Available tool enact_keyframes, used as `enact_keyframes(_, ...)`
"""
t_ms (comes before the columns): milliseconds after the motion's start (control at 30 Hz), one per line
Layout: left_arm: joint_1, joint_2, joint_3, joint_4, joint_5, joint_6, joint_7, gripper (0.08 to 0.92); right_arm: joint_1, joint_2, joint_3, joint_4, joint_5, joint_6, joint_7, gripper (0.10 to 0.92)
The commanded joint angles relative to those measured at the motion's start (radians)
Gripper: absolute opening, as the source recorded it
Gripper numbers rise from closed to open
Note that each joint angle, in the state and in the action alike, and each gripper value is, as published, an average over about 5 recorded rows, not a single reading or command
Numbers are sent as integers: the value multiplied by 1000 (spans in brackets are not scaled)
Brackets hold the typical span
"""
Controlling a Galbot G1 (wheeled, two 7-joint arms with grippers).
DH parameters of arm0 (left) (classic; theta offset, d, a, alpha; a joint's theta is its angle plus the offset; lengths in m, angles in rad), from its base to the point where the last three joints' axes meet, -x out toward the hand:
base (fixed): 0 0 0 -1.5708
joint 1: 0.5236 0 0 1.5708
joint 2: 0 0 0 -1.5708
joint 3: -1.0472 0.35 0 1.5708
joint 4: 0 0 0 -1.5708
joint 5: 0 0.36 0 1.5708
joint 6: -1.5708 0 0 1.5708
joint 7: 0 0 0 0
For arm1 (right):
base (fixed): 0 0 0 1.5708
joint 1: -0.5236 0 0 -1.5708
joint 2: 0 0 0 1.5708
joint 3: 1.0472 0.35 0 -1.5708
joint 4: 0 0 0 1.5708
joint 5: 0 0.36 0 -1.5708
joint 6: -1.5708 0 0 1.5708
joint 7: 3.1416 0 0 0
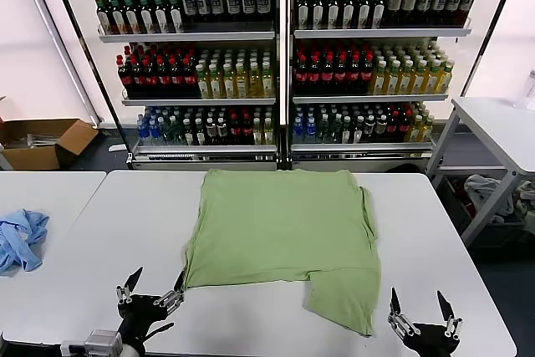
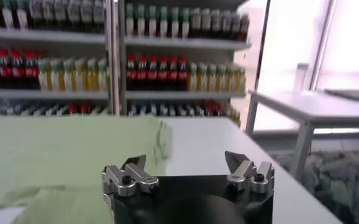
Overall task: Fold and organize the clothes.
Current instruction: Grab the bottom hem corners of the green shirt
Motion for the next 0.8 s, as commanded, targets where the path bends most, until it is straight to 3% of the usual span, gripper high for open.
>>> enact_keyframes(33, -76, 35, -4, -3, -145, 175, 29, 823, 35, -9, -46, 19, 60, -163, 8, 823)
enact_keyframes(800, -262, -47, 134, 228, -162, 173, 46, 823, 93, 15, -81, -42, 36, -136, -61, 823)
